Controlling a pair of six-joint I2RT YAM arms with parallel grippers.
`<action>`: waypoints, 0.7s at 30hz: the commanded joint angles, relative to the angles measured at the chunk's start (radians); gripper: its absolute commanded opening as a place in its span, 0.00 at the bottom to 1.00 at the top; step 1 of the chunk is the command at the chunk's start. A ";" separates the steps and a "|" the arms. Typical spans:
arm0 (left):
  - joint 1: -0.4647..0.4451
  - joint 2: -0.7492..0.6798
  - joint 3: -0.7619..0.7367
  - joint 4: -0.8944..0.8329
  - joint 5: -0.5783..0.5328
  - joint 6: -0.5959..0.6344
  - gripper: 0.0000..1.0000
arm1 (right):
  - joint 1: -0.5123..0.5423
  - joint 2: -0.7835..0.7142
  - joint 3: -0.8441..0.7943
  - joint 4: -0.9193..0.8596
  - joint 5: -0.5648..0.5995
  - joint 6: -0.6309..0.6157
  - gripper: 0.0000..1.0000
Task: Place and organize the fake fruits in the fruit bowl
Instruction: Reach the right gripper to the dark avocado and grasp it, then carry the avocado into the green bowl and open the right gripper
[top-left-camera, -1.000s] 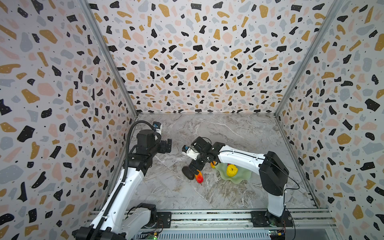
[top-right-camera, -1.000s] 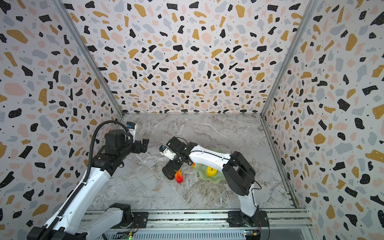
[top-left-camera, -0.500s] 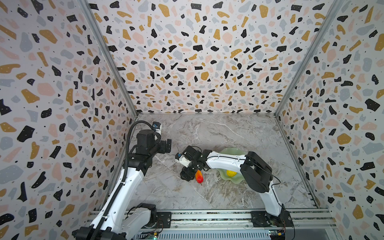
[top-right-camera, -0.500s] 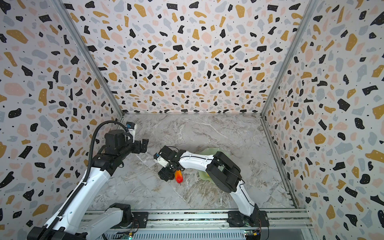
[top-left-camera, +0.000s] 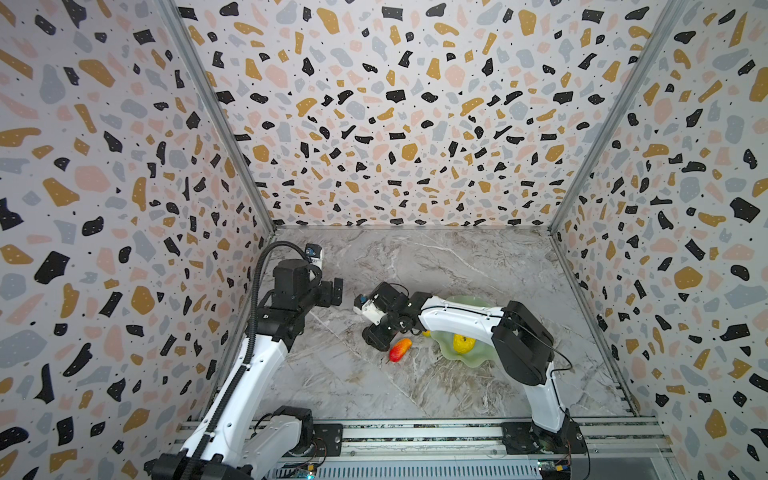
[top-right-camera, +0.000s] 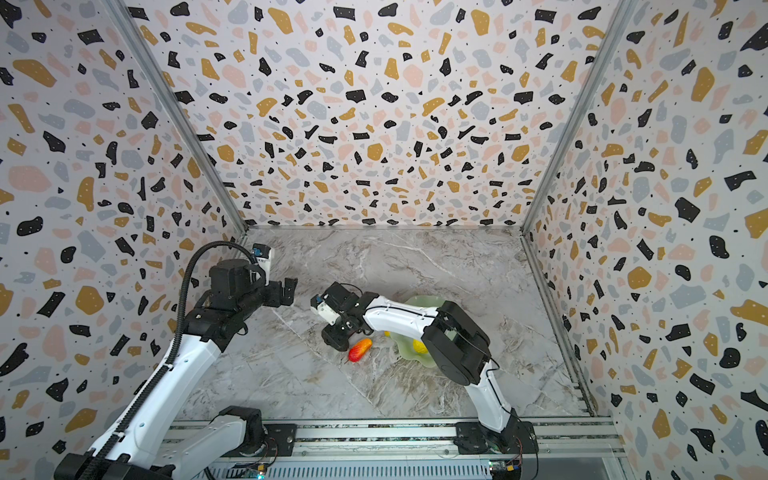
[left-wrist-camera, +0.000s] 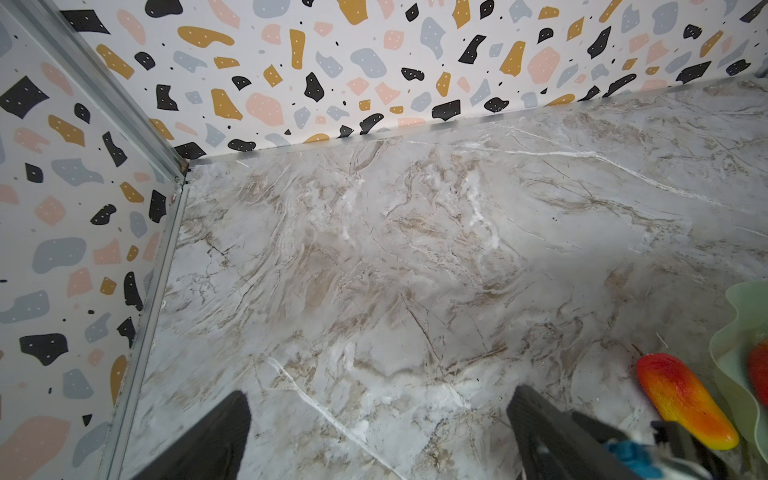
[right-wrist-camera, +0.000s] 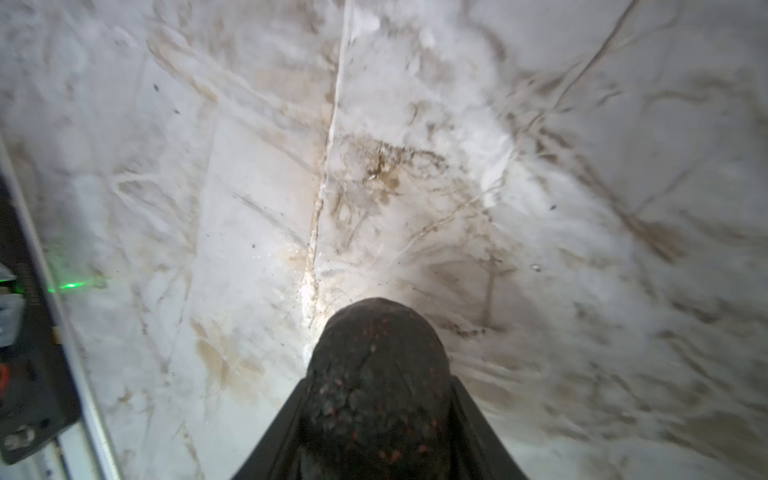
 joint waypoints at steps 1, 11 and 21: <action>0.005 -0.018 -0.002 0.018 -0.008 0.001 1.00 | -0.081 -0.183 -0.008 0.010 -0.038 0.020 0.24; 0.005 -0.018 -0.001 0.020 -0.009 0.003 1.00 | -0.272 -0.437 -0.224 -0.126 0.159 0.017 0.22; 0.005 -0.013 0.001 0.018 0.000 0.002 1.00 | -0.346 -0.545 -0.447 -0.057 0.168 0.046 0.21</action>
